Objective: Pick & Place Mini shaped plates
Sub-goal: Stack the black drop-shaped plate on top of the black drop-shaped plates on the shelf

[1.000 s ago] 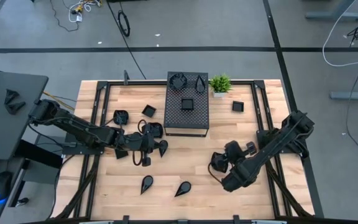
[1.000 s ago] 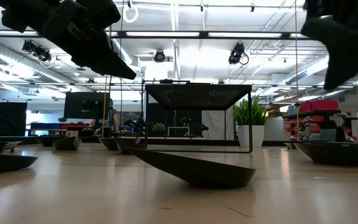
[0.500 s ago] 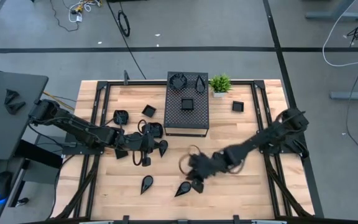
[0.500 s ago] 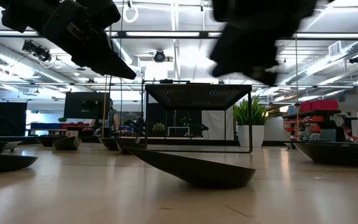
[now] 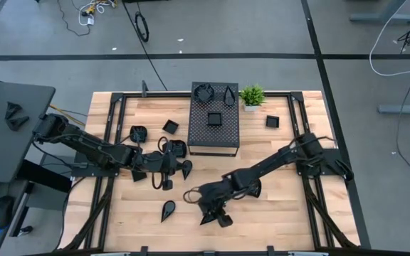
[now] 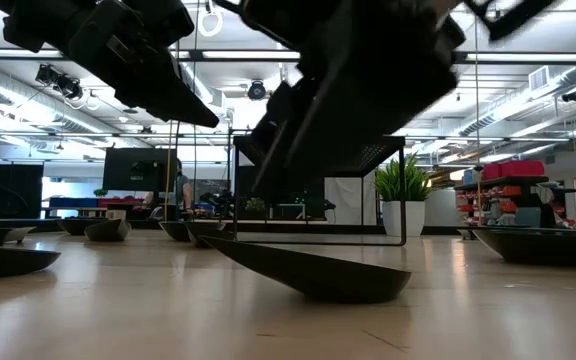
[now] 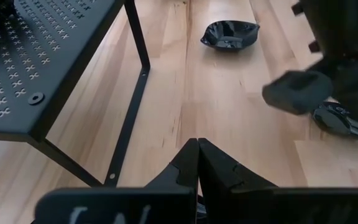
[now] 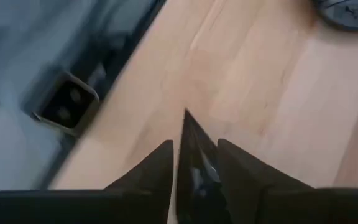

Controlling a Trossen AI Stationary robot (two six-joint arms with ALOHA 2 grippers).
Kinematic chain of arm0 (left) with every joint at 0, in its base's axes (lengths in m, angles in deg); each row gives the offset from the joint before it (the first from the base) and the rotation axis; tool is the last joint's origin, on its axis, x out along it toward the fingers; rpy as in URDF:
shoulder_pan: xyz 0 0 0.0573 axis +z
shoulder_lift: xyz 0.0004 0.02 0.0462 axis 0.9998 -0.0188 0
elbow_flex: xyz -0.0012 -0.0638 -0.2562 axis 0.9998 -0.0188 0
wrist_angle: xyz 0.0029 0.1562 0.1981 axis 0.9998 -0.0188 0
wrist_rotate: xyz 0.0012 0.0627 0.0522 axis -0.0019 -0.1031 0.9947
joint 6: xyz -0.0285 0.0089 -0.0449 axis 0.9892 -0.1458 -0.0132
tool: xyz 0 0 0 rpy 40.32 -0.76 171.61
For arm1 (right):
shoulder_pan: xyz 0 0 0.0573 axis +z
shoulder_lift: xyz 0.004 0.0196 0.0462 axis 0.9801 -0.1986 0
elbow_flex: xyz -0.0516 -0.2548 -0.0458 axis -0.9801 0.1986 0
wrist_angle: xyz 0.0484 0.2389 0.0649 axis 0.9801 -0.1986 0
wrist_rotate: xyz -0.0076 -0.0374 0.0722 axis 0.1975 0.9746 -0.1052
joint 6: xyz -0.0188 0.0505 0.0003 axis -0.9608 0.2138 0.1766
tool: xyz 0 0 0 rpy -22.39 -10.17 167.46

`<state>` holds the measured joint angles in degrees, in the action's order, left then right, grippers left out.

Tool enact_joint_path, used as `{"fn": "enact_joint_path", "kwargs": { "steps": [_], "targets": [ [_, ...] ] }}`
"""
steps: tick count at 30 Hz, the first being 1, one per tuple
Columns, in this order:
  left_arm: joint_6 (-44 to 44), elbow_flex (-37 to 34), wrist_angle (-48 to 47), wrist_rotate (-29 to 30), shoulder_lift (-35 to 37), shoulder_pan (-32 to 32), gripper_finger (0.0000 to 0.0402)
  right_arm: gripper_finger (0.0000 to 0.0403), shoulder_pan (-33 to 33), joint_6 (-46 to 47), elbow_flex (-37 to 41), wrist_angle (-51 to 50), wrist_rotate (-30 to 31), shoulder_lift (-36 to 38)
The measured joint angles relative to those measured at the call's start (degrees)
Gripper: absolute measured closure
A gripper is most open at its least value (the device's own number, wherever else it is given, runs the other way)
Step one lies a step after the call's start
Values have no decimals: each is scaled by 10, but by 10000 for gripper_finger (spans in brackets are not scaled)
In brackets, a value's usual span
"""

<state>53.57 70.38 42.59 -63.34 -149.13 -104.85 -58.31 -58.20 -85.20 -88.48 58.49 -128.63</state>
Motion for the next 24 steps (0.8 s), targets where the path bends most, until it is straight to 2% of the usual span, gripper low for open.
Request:
{"fn": "enact_joint_path", "kwargs": {
  "steps": [6,10,14,24],
  "targets": [
    [0,0,2,5,0,1,390,283,-7,-101,-28,-41,47,-19],
    [0,0,2,6,0,2,390,288,-14,-127,-28,-52,46,-27],
    [0,0,2,6,0,4,390,298,-15,-147,-27,-56,18,-34],
    [0,0,2,6,0,4,390,331,-13,-156,-12,-54,17,-35]
  ]
}}
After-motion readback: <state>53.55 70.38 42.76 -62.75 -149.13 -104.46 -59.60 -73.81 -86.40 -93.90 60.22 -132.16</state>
